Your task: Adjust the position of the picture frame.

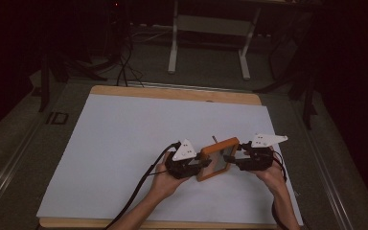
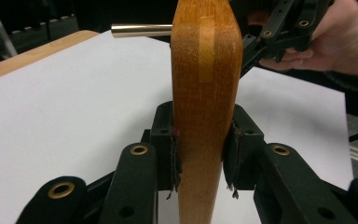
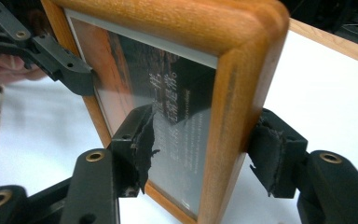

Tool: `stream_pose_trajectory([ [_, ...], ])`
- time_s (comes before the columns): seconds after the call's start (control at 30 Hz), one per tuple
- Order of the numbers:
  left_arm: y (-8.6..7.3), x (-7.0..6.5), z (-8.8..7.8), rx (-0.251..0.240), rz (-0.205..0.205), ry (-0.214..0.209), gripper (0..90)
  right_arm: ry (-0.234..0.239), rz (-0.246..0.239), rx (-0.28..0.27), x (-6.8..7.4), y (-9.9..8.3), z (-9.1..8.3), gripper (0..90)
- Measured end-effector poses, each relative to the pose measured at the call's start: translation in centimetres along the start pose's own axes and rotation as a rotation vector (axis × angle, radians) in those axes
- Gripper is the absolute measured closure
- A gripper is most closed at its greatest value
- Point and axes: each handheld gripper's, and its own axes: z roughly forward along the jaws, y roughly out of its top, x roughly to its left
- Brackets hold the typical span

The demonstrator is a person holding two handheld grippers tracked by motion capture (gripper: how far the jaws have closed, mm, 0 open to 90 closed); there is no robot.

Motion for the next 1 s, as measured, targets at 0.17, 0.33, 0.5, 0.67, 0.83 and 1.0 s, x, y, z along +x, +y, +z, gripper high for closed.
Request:
stream_pose_trajectory([
  [0.17, 0.4, 0.5, -0.7, -0.030, -0.003, -0.027, 69.7, 0.053, 0.028, -0.025, -0.6, -0.3, 0.6, 42.7],
  [0.33, 0.6, 0.9, -1.0, -0.017, 0.022, -0.042, 69.7, 0.094, 0.010, -0.018, -0.6, -0.2, 1.6, 38.0],
  [0.5, 0.4, 1.6, -1.5, -0.001, 0.021, -0.012, 69.3, 0.085, 0.000, -0.027, -0.3, 0.0, 1.9, 43.8],
  [0.67, 0.3, 2.4, -2.3, -0.007, 0.001, -0.004, 68.8, 0.087, -0.003, -0.033, 0.2, -0.1, 1.7, 54.6],
  [0.83, 0.3, 2.8, -3.1, -0.018, -0.006, -0.015, 68.6, 0.111, 0.024, -0.063, 0.5, 0.0, 1.9, 56.9],
  [1.0, -0.1, 3.8, -4.4, -0.038, -0.042, -0.054, 68.1, 0.127, 0.036, -0.090, 1.2, 0.6, 2.3, 59.4],
])
